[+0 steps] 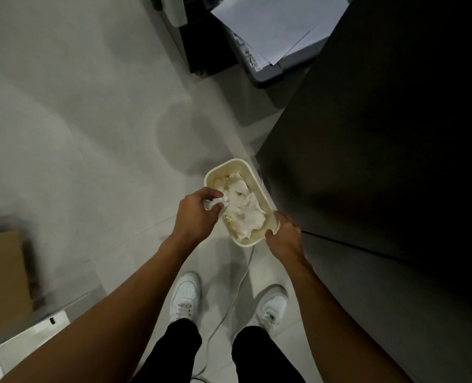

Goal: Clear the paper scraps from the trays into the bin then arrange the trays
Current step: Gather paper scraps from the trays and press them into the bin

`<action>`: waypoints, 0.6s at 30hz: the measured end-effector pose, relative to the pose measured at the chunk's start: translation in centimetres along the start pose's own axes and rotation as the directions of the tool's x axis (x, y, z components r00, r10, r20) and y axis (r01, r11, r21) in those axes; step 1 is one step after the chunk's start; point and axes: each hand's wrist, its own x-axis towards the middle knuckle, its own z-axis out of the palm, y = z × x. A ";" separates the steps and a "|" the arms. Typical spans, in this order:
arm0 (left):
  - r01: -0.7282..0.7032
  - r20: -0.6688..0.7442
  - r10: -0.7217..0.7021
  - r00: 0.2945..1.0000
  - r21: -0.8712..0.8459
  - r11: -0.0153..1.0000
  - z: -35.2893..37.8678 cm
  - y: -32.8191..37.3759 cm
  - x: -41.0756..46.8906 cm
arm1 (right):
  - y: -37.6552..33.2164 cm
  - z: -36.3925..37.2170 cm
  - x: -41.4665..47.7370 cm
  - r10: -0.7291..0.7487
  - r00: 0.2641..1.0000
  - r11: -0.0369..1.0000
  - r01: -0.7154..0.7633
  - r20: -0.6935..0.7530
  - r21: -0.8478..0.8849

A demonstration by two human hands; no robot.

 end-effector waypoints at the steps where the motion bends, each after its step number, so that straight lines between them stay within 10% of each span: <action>1: -0.003 0.007 0.003 1.000 0.009 1.000 0.6 0.0 0.2 | 0.6 0.4 0.3 -0.010 1.000 1.000 0.010 0.020 -0.023; 18: -0.271 0.374 0.077 0.924 0.501 0.821 8.5 -2.3 2.7 | 2.5 1.9 1.0 -0.026 0.998 1.000 0.025 0.062 0.010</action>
